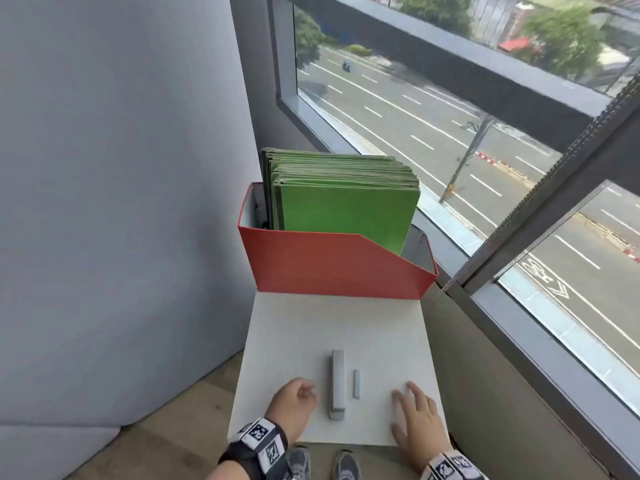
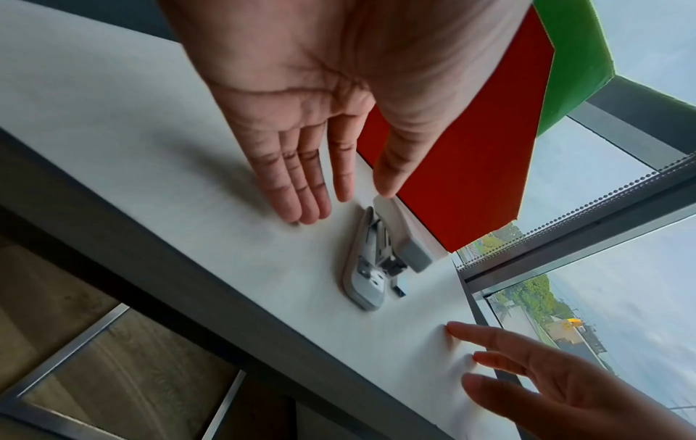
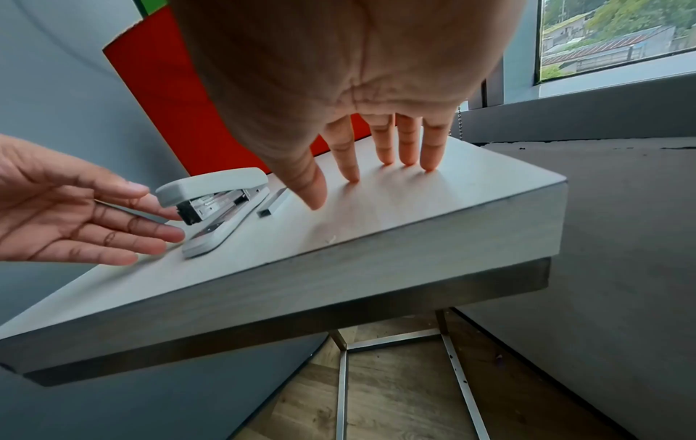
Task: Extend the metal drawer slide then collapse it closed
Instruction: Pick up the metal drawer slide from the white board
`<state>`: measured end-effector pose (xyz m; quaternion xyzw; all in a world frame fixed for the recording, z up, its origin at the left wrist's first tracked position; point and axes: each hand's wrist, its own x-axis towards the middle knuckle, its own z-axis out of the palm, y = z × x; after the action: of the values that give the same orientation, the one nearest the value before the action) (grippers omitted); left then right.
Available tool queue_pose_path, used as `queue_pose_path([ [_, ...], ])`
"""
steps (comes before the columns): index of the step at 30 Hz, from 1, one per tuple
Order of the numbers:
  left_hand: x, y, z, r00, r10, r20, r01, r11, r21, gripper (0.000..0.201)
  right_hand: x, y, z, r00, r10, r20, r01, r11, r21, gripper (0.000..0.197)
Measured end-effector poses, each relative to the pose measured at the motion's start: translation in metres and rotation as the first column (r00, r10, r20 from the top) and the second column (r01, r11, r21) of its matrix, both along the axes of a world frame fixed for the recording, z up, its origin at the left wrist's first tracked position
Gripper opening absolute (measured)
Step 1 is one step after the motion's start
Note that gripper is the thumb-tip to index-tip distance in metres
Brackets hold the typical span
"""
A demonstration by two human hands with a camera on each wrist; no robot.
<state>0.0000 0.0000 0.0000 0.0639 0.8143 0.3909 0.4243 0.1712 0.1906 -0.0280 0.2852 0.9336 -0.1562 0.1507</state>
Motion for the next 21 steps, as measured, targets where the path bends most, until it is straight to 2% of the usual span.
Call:
queue_pose_path([
  [2,-0.001,0.004,-0.005,1.0,0.009,-0.004,-0.009,1.0,0.008,0.029,-0.007,-0.002,0.002,0.996,-0.064,-0.068,0.061,0.997,-0.044,0.079],
  [6,0.008,0.009,-0.005,1.0,-0.024,0.0,0.024,1.0,-0.002,0.031,-0.004,-0.006,0.007,0.993,-0.082,-0.086,0.078,0.996,-0.054,0.056],
  [10,0.016,0.015,-0.009,0.999,-0.046,-0.008,0.046,0.999,-0.011,0.031,-0.013,-0.014,0.018,0.989,-0.125,-0.074,0.115,0.986,-0.122,0.049],
  [13,0.019,0.016,-0.014,1.0,-0.005,0.017,0.005,1.0,-0.001,0.027,-0.029,-0.027,0.028,0.973,-0.162,-0.164,0.117,0.961,-0.251,0.041],
  [17,0.019,0.02,-0.012,0.995,0.092,0.043,-0.094,0.995,0.027,0.019,-0.063,-0.055,0.045,0.967,-0.207,-0.151,0.127,0.898,-0.422,0.047],
  [21,0.016,0.025,-0.01,0.951,0.251,0.181,-0.268,0.961,0.073,0.028,-0.091,-0.073,0.048,0.97,-0.236,-0.062,0.191,0.892,-0.411,0.059],
])
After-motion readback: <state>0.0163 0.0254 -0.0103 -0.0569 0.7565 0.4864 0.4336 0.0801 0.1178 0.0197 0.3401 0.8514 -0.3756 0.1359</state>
